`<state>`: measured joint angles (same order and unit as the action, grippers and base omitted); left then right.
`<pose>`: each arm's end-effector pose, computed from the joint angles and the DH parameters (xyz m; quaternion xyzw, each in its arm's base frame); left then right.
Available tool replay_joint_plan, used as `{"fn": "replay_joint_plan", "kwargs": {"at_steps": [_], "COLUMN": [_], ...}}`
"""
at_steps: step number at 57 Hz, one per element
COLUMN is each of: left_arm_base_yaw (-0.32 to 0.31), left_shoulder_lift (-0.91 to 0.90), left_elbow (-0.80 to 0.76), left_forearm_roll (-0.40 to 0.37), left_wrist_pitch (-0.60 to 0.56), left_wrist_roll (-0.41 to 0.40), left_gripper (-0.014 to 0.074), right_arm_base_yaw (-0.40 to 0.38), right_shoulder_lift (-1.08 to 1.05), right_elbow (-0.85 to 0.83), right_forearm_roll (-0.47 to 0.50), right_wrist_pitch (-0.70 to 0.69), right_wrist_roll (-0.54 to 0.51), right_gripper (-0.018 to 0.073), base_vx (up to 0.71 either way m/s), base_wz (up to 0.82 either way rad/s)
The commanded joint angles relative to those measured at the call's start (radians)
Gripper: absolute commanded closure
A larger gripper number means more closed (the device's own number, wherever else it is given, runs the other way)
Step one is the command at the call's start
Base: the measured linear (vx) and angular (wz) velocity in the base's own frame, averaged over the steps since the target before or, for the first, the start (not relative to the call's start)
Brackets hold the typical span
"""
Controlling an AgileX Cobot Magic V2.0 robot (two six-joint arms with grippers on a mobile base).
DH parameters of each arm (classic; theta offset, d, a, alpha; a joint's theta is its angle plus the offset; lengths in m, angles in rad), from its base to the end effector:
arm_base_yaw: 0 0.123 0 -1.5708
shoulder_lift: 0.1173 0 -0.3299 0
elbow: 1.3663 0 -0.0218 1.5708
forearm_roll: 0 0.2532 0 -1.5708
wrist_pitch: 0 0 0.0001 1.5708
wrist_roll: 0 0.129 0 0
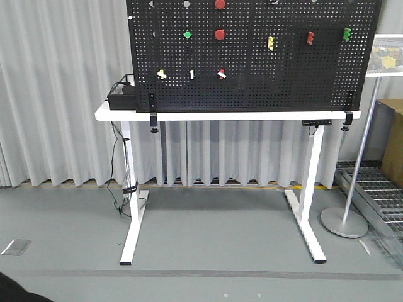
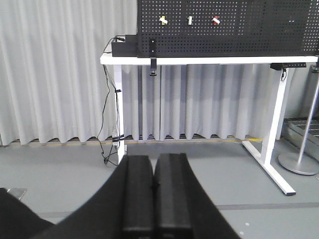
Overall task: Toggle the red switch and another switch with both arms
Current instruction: 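Drive the base forward toward the black pegboard on the table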
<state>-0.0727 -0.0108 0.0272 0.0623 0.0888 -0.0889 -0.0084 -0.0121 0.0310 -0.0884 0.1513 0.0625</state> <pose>0.0519 -0.0031 0.1953 0.0144 0.7132 -0.0329 0.7000 0.0516 -0.0022 0.1860 -0.0016 0.7356 -0.0162 0.6772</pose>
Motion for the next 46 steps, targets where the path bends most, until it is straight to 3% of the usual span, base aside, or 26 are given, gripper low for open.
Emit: {"fn": "replay_joint_plan", "kwargs": {"at_steps": [1,46], "left_arm_base_yaw": [0.002,0.002], "left_shoulder_lift": [-0.018,-0.018], "left_elbow": [0.018,0.018], "left_forearm_roll": [-0.005,-0.005], "left_wrist_pitch": [-0.079,-0.079], "left_wrist_roll": [-0.008,-0.008], "left_gripper": [0.0594,0.0594], "right_arm_base_yaw": [-0.004,-0.004], "right_shoulder_lift": [-0.010,-0.010], "right_elbow": [0.005,0.005], "right_forearm_roll": [-0.012,-0.012], "right_wrist_pitch": [-0.088,-0.088], "right_wrist_roll": [-0.003,-0.003], "right_gripper": [0.0566,0.0566], "base_vx": [0.01,0.07], "base_wz": [-0.02,0.02]}}
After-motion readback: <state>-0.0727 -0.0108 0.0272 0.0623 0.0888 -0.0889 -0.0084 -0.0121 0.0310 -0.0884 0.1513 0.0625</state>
